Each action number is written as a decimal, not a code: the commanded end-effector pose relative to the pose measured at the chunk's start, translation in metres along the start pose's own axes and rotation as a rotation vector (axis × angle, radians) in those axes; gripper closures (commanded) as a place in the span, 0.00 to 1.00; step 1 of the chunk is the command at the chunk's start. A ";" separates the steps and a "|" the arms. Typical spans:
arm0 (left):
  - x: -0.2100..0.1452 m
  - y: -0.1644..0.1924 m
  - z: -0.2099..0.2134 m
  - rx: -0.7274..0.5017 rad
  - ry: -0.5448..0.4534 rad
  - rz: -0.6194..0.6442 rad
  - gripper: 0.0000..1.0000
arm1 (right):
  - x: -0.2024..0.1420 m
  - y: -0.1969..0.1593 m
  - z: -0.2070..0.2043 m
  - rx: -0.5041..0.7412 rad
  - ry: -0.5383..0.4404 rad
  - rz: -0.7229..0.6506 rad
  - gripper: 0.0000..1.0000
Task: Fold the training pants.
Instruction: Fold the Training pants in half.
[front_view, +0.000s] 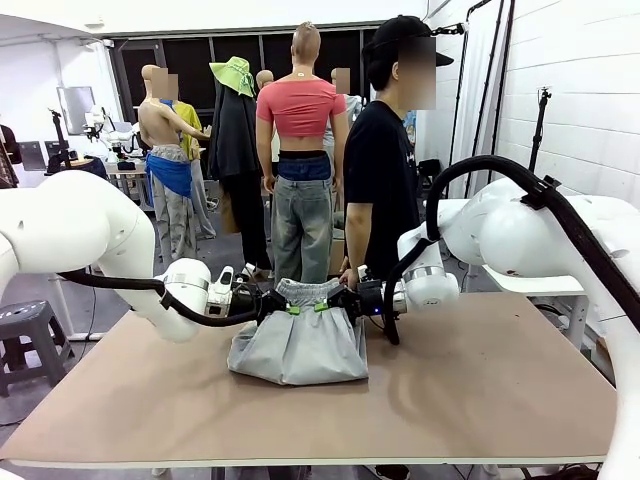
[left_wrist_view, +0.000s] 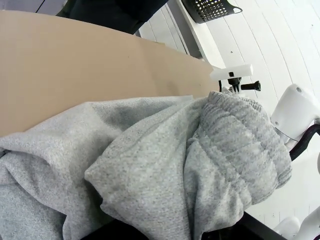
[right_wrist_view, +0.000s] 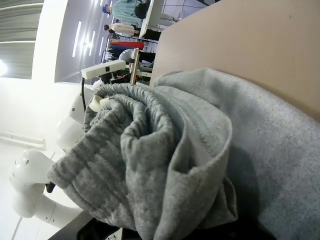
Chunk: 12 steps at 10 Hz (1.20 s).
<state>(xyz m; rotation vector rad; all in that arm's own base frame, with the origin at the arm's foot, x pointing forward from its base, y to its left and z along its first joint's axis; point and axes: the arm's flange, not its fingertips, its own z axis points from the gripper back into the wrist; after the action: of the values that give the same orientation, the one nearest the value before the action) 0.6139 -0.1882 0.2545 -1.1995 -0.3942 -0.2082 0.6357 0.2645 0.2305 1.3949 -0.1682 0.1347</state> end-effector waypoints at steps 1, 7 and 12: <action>0.007 0.011 0.010 0.024 0.002 0.011 1.00 | 0.017 -0.007 0.011 -0.045 -0.054 -0.014 1.00; 0.013 0.009 0.025 0.084 -0.038 0.047 0.00 | 0.012 -0.005 0.032 -0.040 -0.120 -0.106 0.00; 0.010 -0.026 0.083 0.124 -0.138 -0.001 0.00 | 0.001 0.018 0.076 -0.286 -0.129 -0.231 0.00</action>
<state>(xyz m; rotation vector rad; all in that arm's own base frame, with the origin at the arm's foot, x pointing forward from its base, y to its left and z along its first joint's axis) 0.6146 -0.1237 0.2993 -1.1073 -0.4984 -0.1218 0.6404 0.1892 0.2466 1.2255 -0.1840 -0.1309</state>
